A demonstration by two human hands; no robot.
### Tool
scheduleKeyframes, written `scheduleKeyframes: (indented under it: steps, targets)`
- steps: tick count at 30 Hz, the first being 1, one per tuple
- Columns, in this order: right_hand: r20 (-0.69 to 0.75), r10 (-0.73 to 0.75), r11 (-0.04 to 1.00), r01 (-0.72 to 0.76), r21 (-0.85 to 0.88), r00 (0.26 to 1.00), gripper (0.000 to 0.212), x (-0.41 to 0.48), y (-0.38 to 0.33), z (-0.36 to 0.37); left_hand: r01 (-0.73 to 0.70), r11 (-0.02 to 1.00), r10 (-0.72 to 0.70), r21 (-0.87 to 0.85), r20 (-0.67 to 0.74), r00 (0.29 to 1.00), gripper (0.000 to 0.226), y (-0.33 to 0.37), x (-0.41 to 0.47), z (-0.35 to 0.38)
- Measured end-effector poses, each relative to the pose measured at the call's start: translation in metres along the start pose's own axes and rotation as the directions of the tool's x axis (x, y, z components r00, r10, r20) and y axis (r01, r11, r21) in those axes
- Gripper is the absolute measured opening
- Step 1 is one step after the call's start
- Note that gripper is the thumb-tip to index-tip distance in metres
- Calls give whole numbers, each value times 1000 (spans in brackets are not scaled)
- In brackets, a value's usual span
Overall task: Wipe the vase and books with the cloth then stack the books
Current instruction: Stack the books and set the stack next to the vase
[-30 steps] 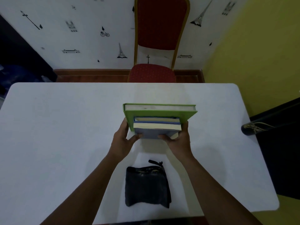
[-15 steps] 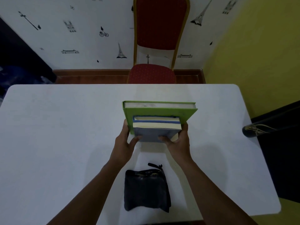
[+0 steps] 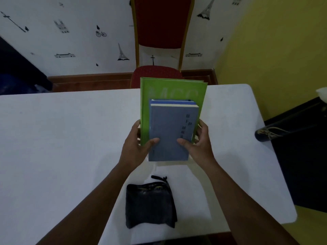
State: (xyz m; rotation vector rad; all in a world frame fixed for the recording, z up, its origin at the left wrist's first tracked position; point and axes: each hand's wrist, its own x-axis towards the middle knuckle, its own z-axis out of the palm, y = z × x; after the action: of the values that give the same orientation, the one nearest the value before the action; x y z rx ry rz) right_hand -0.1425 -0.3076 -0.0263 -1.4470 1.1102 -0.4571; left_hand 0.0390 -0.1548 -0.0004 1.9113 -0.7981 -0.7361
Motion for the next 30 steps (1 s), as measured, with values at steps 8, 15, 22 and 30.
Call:
scheduleKeyframes:
  steps: [8, 15, 22, 30]
  targets:
    - [-107, 125, 992, -127, -10, 986, 83, -6, 23, -81, 139, 980, -161, 141, 157, 974, 52, 26, 14, 79]
    - [-141, 210, 970, -224, -91, 967, 72, -13, 56, -156, 262, 964, -264, 46, 301, 916, 51, 40, 3, 157]
    - [-141, 286, 936, -308, -173, 948, 76, -7, 74, -207, 333, 920, -383, 206, 307, 871, 96, 38, 3, 217]
    - [-57, 282, 914, -286, -287, 958, 51, -3, 76, -228, 345, 856, -476, 385, 327, 817, 52, 64, -13, 238]
